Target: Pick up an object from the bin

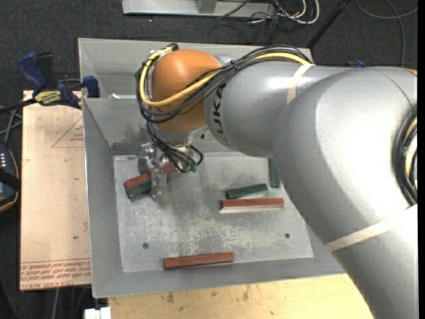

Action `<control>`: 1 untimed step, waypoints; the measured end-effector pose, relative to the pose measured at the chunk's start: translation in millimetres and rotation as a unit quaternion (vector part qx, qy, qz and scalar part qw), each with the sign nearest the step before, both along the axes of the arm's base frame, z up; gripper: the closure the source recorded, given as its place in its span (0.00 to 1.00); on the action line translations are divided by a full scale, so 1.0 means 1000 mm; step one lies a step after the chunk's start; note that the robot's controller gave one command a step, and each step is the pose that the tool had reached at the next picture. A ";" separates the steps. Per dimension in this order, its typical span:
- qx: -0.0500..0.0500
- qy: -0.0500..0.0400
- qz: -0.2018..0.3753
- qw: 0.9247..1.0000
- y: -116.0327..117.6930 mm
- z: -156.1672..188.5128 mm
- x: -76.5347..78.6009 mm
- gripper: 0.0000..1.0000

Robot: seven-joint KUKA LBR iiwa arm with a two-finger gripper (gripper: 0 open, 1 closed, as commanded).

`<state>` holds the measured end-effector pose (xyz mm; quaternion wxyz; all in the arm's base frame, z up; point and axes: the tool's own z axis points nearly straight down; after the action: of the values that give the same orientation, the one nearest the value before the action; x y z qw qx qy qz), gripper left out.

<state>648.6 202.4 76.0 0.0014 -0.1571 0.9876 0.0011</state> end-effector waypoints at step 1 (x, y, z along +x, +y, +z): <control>0.000 0.000 0.000 1.000 0.000 0.000 0.000 1.00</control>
Offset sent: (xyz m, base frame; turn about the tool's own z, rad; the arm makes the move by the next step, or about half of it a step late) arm -0.0153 -0.0390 0.1856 0.0003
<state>648.7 202.3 75.9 0.0014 -0.1571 0.9876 0.0010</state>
